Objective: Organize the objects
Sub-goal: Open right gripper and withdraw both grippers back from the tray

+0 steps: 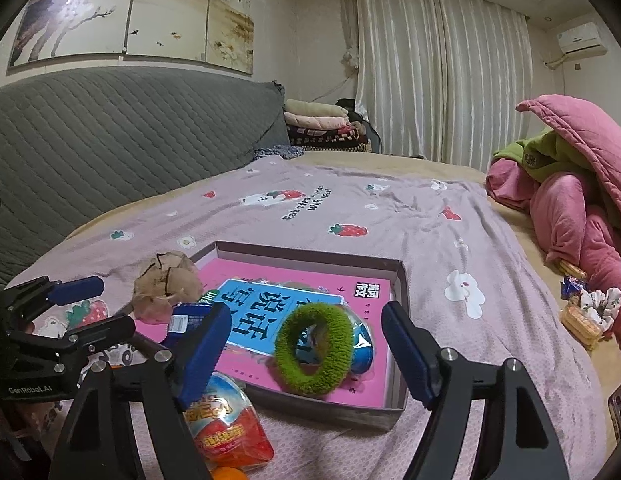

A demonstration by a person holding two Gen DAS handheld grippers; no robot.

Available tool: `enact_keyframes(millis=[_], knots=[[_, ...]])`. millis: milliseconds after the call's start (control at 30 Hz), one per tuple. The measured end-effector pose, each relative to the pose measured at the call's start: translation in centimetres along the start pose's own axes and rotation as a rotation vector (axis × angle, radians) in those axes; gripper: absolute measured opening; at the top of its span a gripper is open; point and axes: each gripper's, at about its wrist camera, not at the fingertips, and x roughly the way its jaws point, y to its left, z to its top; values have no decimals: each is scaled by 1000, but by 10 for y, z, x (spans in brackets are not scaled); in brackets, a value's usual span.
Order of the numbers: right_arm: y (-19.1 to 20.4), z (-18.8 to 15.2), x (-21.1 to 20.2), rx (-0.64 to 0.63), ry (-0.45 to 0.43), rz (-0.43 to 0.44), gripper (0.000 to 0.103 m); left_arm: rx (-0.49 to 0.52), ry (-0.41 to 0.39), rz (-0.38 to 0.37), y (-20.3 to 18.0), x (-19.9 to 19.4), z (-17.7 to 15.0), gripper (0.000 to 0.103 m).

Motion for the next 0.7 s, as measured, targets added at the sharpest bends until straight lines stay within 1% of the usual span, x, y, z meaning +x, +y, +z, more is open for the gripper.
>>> enact_keyframes(millis=[267,700], knots=[[5,-2,-10,4,-10,17,78,-13,20,11,0,-9,-7,76],[6,-9,-35,42,-31,34,79,3,38,18,-8,-32,-19,76]])
